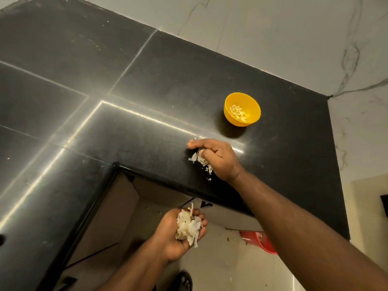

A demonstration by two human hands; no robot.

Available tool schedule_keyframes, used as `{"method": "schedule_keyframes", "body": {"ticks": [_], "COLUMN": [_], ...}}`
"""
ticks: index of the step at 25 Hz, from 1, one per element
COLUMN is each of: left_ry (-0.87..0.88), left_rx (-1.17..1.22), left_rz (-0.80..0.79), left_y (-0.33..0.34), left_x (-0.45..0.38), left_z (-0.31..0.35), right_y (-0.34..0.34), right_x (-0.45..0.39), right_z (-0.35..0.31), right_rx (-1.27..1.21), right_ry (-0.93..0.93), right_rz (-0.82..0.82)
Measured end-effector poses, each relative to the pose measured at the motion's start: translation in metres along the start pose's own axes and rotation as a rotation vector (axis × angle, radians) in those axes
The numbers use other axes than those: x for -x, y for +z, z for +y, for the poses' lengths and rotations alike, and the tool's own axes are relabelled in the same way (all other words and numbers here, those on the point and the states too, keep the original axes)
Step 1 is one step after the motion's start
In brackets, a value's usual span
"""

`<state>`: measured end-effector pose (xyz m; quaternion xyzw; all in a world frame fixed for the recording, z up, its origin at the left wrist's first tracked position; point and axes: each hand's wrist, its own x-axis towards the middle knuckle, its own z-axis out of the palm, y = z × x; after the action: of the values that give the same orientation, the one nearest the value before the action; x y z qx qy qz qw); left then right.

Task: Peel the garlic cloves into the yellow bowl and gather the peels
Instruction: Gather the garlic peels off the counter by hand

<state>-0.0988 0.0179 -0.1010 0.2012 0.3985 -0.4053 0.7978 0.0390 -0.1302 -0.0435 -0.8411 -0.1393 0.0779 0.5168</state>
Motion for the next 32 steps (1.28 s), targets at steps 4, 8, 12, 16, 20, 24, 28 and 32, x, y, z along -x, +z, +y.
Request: {"method": "schedule_keyframes", "body": {"ticks": [4,8,12,16,20,24,28,32], "left_ry": [0.015,0.006,0.057,0.086,0.074,0.091,0.062,0.035], "left_rx": [-0.073,-0.177,-0.157,-0.138,-0.186,-0.134,-0.122,-0.164], "left_rz": [-0.081,-0.04,-0.074,-0.122,-0.108,-0.183,-0.177,-0.106], "left_y": [0.014,0.018,0.025,0.03,0.025,0.024,0.019,0.016], "left_x": [-0.012,-0.018,-0.021,-0.018,-0.019,-0.018,-0.022,-0.025], "left_z": [0.006,0.015,0.02,0.02,0.023,0.026,0.029,0.032], "right_y": [0.003,-0.004,0.026,0.044,0.029,0.059,0.06,0.024], "right_x": [0.019,0.024,0.046,0.052,0.037,0.061,0.056,-0.005], "right_z": [-0.002,-0.003,-0.008,-0.017,-0.016,-0.025,-0.037,-0.023], "right_rx": [-0.323,-0.473,-0.466,-0.718,-0.635,-0.645,-0.818,-0.546], "right_ry": [0.049,0.058,0.032,0.114,0.135,0.133,0.125,0.136], "right_rz": [0.03,0.155,0.217,0.412,0.441,0.453,0.59,0.455]}}
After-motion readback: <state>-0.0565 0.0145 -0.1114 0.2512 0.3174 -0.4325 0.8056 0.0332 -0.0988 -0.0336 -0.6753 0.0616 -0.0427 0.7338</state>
